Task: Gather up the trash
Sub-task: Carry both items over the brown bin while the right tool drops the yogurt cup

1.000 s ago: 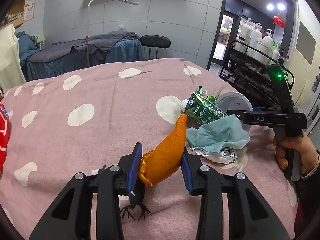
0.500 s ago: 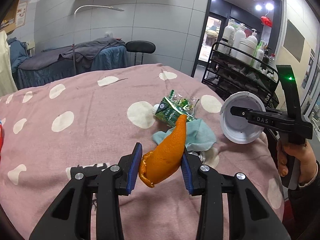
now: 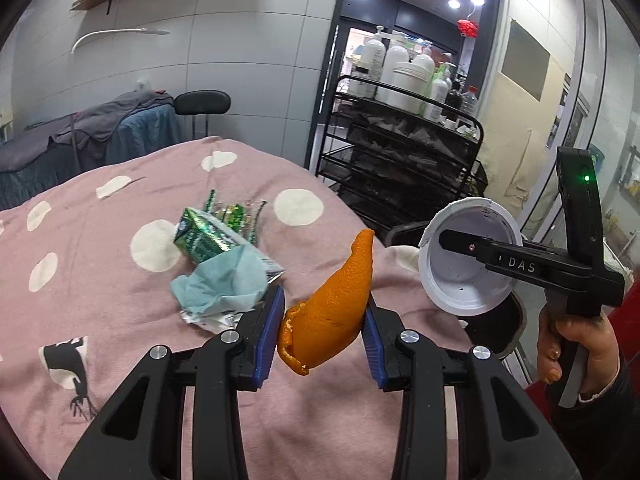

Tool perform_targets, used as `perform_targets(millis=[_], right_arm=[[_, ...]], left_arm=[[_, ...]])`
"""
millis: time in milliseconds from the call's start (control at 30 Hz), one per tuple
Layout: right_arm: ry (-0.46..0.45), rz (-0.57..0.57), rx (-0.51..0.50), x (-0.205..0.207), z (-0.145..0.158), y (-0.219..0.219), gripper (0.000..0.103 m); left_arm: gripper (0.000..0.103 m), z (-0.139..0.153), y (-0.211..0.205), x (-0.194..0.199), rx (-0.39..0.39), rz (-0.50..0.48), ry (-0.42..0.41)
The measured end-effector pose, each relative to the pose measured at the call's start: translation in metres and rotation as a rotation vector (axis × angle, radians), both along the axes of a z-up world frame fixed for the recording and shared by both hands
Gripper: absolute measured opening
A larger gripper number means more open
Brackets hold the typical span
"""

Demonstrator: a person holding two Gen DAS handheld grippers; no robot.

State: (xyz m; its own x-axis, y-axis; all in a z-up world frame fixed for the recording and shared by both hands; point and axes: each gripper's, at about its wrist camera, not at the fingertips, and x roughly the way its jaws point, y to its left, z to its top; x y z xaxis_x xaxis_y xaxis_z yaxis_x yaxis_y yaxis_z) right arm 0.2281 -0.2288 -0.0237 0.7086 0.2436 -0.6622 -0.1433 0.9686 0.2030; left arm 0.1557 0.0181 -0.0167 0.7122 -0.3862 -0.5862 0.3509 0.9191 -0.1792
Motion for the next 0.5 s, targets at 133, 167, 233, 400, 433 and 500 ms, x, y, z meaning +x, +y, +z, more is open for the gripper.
perform_targets(millis=[133, 167, 233, 400, 433, 500], right_arm=[[0.005, -0.083, -0.006, -0.015, -0.004, -0.038, 0.037], [0.009, -0.104, -0.009, -0.017, -0.007, -0.047, 0.037], [0.019, -0.141, -0.018, -0.022, -0.011, -0.064, 0.037], [0.075, -0.244, -0.052, -0.026, -0.035, -0.107, 0.037], [0.097, -0.256, -0.059, -0.023, -0.041, -0.115, 0.037], [0.135, -0.280, -0.070, -0.018, -0.054, -0.129, 0.037]], left_arm=[[0.037, -0.001, -0.028, 0.001, -0.019, -0.070, 0.008], [0.037, -0.001, -0.034, 0.002, -0.020, -0.085, 0.011], [0.037, -0.003, -0.049, 0.003, -0.018, -0.119, 0.012], [0.037, -0.007, -0.082, 0.005, -0.020, -0.200, 0.025], [0.037, -0.007, -0.088, 0.006, -0.020, -0.211, 0.028], [0.037, -0.009, -0.098, 0.008, -0.021, -0.235, 0.039]])
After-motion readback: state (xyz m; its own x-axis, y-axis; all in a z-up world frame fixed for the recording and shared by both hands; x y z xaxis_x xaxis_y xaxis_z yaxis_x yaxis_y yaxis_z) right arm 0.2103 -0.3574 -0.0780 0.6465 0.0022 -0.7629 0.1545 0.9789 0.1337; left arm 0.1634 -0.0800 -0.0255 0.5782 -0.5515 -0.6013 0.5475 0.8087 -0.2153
